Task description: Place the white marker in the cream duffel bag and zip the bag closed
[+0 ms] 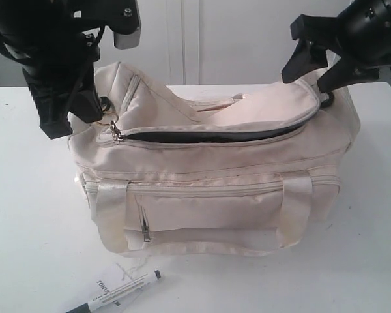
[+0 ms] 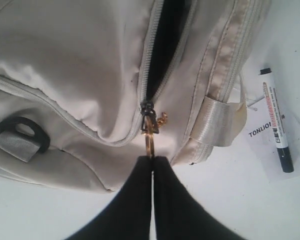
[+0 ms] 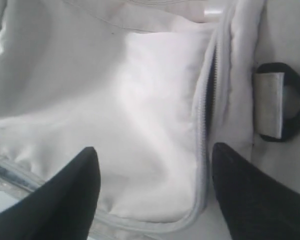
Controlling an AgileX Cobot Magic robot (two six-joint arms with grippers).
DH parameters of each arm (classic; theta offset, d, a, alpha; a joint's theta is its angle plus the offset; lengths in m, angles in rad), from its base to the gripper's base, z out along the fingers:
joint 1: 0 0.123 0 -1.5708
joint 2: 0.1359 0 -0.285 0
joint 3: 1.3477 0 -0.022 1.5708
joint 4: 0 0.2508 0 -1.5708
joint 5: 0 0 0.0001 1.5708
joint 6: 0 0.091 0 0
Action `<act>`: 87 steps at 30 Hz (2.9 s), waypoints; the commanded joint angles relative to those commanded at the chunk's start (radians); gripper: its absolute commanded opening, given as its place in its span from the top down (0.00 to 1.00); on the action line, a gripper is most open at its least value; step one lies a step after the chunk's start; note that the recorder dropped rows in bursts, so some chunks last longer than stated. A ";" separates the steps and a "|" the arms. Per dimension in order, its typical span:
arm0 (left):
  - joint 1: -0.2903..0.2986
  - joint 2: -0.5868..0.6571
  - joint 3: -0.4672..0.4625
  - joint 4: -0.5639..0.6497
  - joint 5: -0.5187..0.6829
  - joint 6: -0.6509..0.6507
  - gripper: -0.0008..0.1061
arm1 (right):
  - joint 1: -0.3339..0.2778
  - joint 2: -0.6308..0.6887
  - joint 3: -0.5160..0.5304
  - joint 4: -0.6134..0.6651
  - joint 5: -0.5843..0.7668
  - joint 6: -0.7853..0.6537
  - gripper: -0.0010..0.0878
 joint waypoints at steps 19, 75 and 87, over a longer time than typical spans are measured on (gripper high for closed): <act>0.094 -0.006 0.000 -0.274 0.000 0.217 0.99 | 0.146 -0.015 0.002 -0.006 0.066 -0.212 0.30; 0.117 -0.006 0.000 -0.320 0.000 0.296 0.99 | 0.502 0.071 0.175 0.044 -0.369 -1.024 0.22; 0.117 -0.006 0.000 -0.323 0.000 0.296 0.99 | 0.539 0.109 0.175 0.077 -0.465 -1.024 0.35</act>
